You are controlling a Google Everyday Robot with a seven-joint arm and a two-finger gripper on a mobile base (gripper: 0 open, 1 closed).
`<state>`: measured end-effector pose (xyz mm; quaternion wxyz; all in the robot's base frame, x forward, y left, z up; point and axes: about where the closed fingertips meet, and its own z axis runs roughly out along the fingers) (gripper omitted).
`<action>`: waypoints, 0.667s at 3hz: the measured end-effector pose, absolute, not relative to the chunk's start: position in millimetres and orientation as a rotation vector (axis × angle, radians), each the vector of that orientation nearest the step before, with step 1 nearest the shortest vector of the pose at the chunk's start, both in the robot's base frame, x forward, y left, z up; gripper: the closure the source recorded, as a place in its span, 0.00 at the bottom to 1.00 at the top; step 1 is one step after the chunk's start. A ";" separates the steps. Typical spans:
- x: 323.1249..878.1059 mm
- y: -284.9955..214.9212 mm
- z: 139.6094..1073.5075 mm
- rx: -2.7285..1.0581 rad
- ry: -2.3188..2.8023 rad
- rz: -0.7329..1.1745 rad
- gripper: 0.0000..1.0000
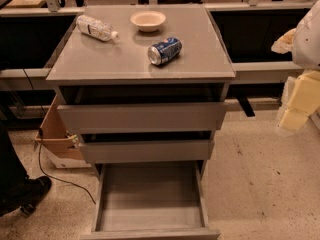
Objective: Close bottom drawer
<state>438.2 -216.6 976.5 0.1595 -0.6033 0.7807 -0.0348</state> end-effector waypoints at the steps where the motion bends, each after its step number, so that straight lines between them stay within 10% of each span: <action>1: 437.5 -217.0 976.0 -1.725 2.223 -0.114 0.00; 2: 425.7 -224.1 948.1 -1.722 2.219 -0.145 0.00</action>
Offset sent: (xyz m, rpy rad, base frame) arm -0.0313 -0.0210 -0.0784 -0.0449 -0.0404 -0.0075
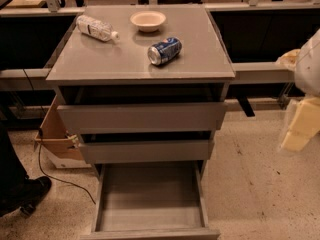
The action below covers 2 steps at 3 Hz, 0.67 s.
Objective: Close bottom drawer
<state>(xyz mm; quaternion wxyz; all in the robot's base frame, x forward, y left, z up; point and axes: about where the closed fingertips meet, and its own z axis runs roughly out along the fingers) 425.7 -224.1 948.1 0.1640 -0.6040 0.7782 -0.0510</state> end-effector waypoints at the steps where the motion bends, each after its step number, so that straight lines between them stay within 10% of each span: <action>1: 409.1 -238.1 892.7 -1.729 2.201 -0.138 0.00; 2: 397.3 -244.3 821.8 -1.739 2.188 -0.074 0.00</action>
Offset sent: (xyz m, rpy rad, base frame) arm -0.0429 -0.0282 -0.2237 0.1009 0.0481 0.0523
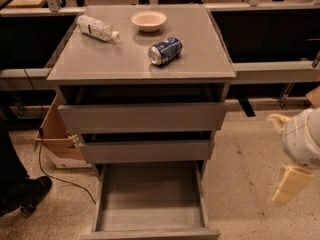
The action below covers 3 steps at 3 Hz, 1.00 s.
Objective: Close bottom drawer
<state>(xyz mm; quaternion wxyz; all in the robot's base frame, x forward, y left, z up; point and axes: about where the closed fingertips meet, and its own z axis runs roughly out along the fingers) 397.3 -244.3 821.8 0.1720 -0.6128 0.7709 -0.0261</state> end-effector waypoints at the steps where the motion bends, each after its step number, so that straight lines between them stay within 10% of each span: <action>1: 390.7 -240.1 751.8 -1.754 2.186 0.001 0.00; 3: 381.0 -234.8 719.3 -1.774 2.191 0.005 0.00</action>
Offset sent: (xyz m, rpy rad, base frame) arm -0.0058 0.0036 -0.0592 0.0319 0.0356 0.0170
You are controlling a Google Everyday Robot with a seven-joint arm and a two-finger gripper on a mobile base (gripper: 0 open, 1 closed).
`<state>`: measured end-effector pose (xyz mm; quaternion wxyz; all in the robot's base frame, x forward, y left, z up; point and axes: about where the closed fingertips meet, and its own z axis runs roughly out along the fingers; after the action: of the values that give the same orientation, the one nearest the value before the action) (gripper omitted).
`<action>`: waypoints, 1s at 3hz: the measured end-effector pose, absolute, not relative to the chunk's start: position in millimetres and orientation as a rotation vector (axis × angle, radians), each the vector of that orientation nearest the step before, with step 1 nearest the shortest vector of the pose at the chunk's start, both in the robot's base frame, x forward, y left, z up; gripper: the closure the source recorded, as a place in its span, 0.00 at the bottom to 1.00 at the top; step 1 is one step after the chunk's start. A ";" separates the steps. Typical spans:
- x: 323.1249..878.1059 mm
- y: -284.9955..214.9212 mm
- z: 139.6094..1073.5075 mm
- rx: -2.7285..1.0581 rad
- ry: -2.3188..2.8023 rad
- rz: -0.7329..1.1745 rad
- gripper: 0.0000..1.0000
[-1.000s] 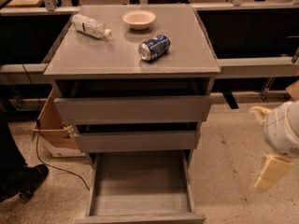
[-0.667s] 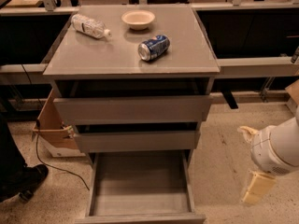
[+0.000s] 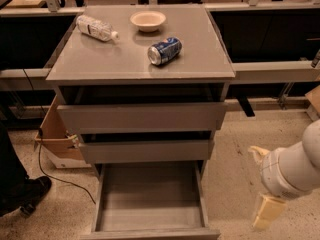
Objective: Close bottom drawer
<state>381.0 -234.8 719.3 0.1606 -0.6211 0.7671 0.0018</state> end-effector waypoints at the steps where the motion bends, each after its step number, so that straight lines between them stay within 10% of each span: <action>1: 367.3 -225.4 657.5 -1.823 2.184 0.028 0.00; 3: 345.5 -204.9 536.7 -1.890 2.125 0.135 0.00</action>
Offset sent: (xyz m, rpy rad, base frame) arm -0.0390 0.0286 -0.2072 0.0285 0.0695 0.1165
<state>345.5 -204.9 536.7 0.1467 -0.6565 0.7384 0.0468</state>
